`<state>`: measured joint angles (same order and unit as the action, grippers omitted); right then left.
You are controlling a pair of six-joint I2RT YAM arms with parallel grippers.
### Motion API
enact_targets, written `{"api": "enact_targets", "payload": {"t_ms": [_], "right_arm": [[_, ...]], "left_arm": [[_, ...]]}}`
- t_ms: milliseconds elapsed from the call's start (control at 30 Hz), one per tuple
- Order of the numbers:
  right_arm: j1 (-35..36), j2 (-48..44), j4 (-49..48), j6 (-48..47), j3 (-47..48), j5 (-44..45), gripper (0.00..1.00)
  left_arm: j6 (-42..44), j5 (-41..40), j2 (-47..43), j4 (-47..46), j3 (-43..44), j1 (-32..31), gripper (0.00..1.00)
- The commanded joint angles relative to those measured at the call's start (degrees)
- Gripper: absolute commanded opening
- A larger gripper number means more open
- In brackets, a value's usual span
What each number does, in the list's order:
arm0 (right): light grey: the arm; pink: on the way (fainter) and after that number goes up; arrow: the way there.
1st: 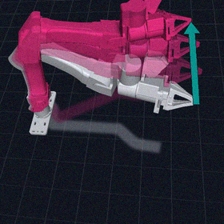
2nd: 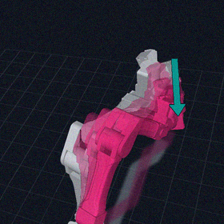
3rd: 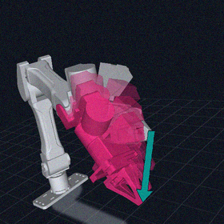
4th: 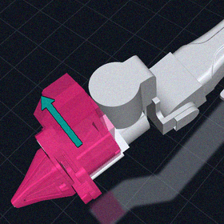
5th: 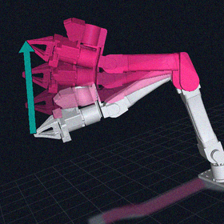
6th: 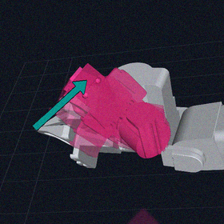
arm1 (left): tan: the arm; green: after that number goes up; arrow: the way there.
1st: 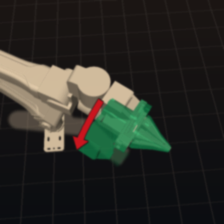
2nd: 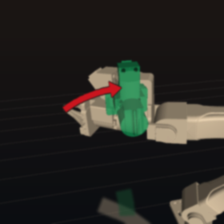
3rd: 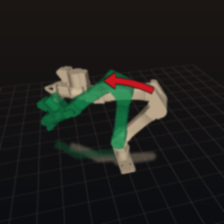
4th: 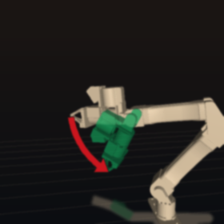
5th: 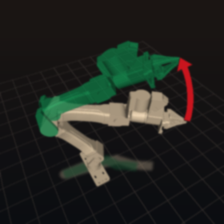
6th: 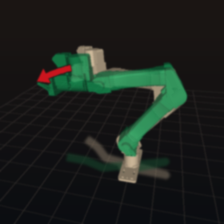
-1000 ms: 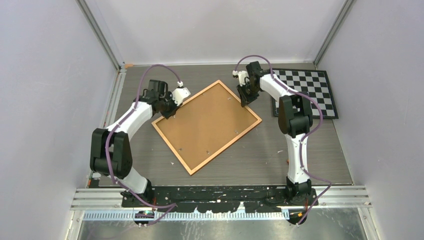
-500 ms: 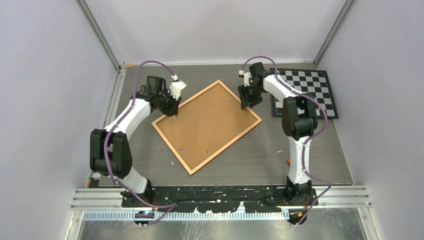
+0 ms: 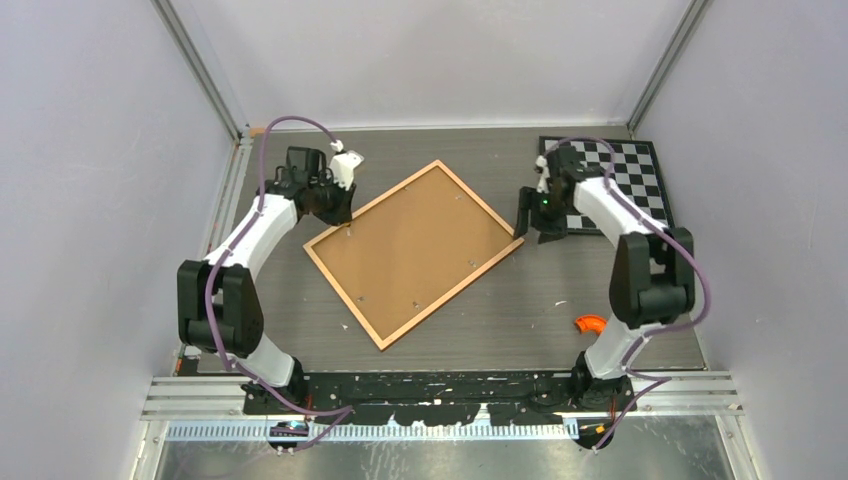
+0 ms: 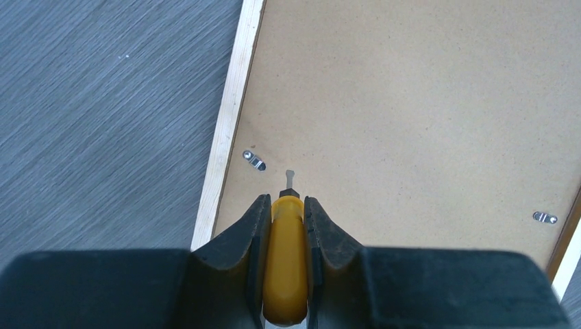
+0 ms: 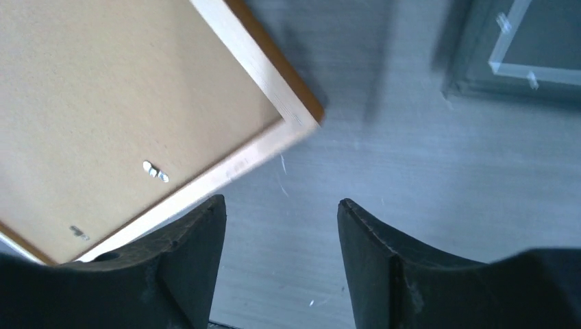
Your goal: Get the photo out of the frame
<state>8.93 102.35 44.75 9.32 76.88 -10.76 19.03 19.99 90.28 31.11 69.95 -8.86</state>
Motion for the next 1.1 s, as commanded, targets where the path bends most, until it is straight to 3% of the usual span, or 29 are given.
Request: {"api": "enact_targets", "payload": {"t_ms": [0,200,567,767,967,1067], "right_arm": [[-3.0,-8.7,-3.7,10.5,-6.5,-4.9,0.67],[-3.0,-6.3,-9.7,20.0,-11.8,-7.2,0.70],[-1.8,5.1,-10.7,24.5,-4.1,-7.0,0.67],[0.3,15.4,-10.5,26.9,9.8,-4.0,0.56],[1.3,25.0,-10.8,25.1,26.6,-0.9,0.56],[2.1,25.9,-9.9,23.2,29.2,0.5,0.56]], "left_arm": [[-1.9,-2.4,-3.0,-1.7,1.6,0.3,0.00],[-4.5,-3.7,-1.7,-1.7,3.3,0.3,0.00],[-4.3,-5.2,-4.2,-1.4,1.6,0.4,0.00],[-4.1,-5.7,-4.2,-1.5,1.3,0.4,0.00],[-4.5,-5.7,-3.8,-2.1,1.4,0.6,0.00],[-4.7,-5.8,-3.4,-2.0,2.1,0.6,0.00]]}}
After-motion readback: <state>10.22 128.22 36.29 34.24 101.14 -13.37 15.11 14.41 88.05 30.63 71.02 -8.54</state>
